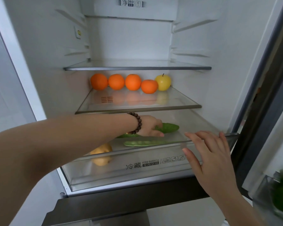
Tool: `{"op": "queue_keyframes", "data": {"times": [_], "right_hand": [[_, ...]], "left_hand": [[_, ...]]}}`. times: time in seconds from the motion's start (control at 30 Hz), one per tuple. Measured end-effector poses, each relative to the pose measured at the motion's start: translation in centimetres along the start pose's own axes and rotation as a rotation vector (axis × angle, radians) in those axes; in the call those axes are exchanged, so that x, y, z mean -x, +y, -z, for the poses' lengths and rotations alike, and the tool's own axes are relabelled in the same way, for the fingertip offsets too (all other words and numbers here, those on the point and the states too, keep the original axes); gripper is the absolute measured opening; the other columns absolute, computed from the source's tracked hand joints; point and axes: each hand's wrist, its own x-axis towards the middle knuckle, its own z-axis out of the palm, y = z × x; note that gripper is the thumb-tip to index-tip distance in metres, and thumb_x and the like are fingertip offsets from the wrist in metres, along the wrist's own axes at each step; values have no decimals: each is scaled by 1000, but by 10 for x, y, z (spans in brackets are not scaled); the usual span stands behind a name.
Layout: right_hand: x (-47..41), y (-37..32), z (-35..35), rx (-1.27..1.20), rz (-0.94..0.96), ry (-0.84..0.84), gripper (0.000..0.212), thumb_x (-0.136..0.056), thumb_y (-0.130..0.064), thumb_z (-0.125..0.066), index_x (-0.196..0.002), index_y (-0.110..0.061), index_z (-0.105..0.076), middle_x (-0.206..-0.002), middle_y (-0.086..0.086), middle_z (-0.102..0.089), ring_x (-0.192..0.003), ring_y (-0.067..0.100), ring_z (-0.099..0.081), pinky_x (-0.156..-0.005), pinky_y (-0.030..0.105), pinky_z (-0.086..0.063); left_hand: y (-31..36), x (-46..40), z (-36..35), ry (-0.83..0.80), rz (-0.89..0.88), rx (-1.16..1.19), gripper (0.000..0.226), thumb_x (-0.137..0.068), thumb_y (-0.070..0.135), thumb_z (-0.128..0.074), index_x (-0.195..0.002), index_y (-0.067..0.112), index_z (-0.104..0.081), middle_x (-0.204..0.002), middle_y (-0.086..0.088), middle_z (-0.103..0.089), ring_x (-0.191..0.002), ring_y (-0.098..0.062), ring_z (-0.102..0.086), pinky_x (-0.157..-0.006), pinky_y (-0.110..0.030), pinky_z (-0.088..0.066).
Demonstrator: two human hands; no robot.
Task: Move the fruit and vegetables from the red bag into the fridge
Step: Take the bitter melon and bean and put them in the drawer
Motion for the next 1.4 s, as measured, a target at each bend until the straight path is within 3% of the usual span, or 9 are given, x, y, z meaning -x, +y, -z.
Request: {"op": "queue_keyframes", "data": {"times": [0.17, 0.4, 0.67, 0.77, 0.87, 0.97, 1.13, 1.4], "right_hand": [[-2, 0, 1, -3, -14, -27, 43, -94, -48, -33, -122, -23, -55, -114, 0, -58, -115, 17, -46, -113, 43, -19], [2, 2, 2, -4, 14, 1, 43, -93, -47, -36, -119, -20, -58, -112, 1, -60, -113, 20, -49, -113, 44, -21], [3, 4, 5, -15, 47, -12, 45, -91, -43, -41, -124, -16, -55, -113, 6, -58, -114, 27, -50, -114, 51, -19], [1, 7, 7, -48, 60, -49, 54, -89, -48, -37, -133, -17, -46, -126, 8, -55, -128, 28, -40, -114, 53, -17], [9, 1, 6, -136, -41, 37, 72, -87, -54, -40, -145, -13, -27, -148, 17, -33, -143, 32, -14, -117, 50, -10], [27, -10, -1, -220, -193, 111, 92, -83, -62, -42, -149, -7, -9, -156, 20, -8, -145, 31, 0, -117, 49, -8], [42, -19, -31, -224, -324, 57, 102, -79, -69, -37, -148, -1, -3, -154, 25, 2, -144, 36, 4, -115, 56, -11], [29, -24, -57, -221, -351, 59, 102, -79, -68, -37, -148, -3, 3, -155, 21, 9, -144, 34, 9, -115, 55, -10]], "left_hand": [[11, 34, 26, 83, -26, 16, 54, -94, 53, -35, -130, 14, -47, -122, -7, -57, -107, -22, -55, -91, -31, -43], [53, 114, 47, 374, 4, -145, 51, -95, 48, -38, -133, 15, -45, -134, -6, -51, -119, -23, -50, -96, -27, -36], [104, 174, -17, 867, 411, -160, 54, -87, 47, -38, -123, 9, -52, -121, -12, -56, -110, -33, -53, -94, -42, -45], [125, 176, -53, 1023, 610, -157, 62, -87, 45, -45, -132, 3, -44, -136, -20, -44, -129, -37, -39, -105, -48, -36], [140, 172, -76, 1061, 825, -88, 88, -86, 58, -41, -145, -2, -18, -153, -26, -13, -144, -36, -8, -116, -48, -15], [143, 166, -90, 1081, 992, 31, 106, -81, 72, -36, -146, -6, -3, -153, -28, 5, -144, -37, 8, -117, -52, -5], [131, 150, -105, 1146, 1128, 189, 124, -71, 83, -38, -144, -7, 7, -152, -29, 10, -143, -38, 11, -115, -56, -7], [96, 128, -115, 1222, 1082, 239, 126, -71, 83, -39, -143, -9, 6, -152, -30, 11, -143, -38, 13, -116, -53, -2]]}}
